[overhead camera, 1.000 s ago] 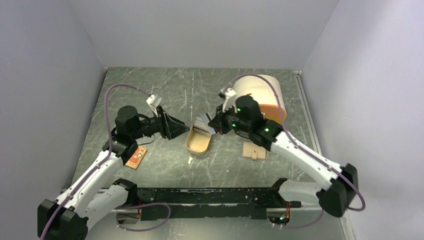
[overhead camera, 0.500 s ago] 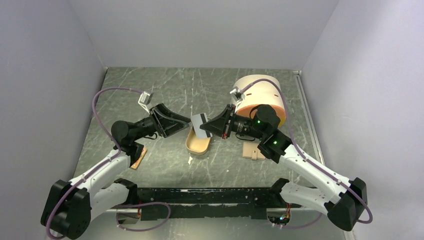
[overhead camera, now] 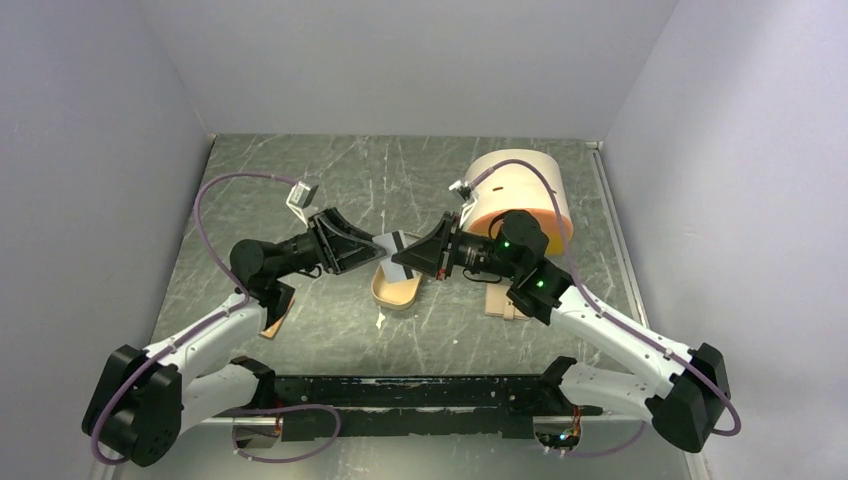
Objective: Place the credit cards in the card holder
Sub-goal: Pick up the credit card from the storage box.
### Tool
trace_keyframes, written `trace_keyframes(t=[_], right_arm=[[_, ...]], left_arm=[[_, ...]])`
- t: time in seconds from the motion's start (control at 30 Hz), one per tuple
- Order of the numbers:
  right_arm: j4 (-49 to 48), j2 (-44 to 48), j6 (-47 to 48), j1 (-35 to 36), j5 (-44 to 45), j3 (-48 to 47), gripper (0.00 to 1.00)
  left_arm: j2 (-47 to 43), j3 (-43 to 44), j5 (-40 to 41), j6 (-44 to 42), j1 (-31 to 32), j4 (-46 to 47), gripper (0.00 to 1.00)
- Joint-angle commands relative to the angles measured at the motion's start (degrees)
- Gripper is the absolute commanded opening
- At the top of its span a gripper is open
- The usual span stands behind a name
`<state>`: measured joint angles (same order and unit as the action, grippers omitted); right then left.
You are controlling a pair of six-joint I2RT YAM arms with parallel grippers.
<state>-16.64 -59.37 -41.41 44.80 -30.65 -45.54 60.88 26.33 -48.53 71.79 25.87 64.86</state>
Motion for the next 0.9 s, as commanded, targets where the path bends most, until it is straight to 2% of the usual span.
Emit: trace_keyframes(t=[0.0, 0.13, 0.2, 0.3, 0.37, 0.47, 0.57, 0.63, 0.7, 0.87], right_arm=[[0.0, -0.8, 0.3, 1.0, 1.0, -0.2, 0.0], [0.2, -1.3, 0.2, 1.5, 1.4, 0.4, 0.01], [-0.1, -1.3, -0.2, 1.4, 1.8, 0.8, 0.02], [4.1, -1.0, 0.7, 1.5, 4.3, 0.1, 0.13], [9.9, -0.3, 0.7, 1.6, 8.6, -1.0, 0.3], [20.5, 1.3, -1.4, 1.5, 17.6, -2.2, 0.58], [32.6, 3.2, -6.5, 1.4, 27.2, -2.6, 0.7], [41.3, 4.3, -13.3, 1.5, 35.5, -2.9, 0.71], [51.9, 4.3, -24.3, 1.4, 43.6, -3.0, 0.68], [71.4, 1.5, -44.0, 1.5, 54.8, -3.2, 0.56]], left_arm=[[0.6, 1.9, -1.1, -0.1, 0.8, 5.8, 0.41], [2.0, 2.2, -2.2, 0.3, 1.3, 6.9, 0.23], [2.8, 2.0, -2.8, 0.8, 1.7, 8.5, 0.1], [2.8, 1.4, -2.4, 0.1, 1.7, 8.5, 0.09], [1.4, 1.3, -1.2, -3.7, 1.7, 1.8, 0.09], [-2.6, 2.8, 2.5, -13.7, 1.5, -14.6, 0.09], [-7.0, 6.4, 9.8, -25.6, 1.5, -36.7, 0.09], [-8.9, 8.2, 14.3, -31.6, 1.5, -45.1, 0.09], [-10.2, 9.6, 18.4, -36.2, 1.5, -51.8, 0.09], [-13.0, 11.6, 26.3, -45.7, 1.5, -64.7, 0.09]])
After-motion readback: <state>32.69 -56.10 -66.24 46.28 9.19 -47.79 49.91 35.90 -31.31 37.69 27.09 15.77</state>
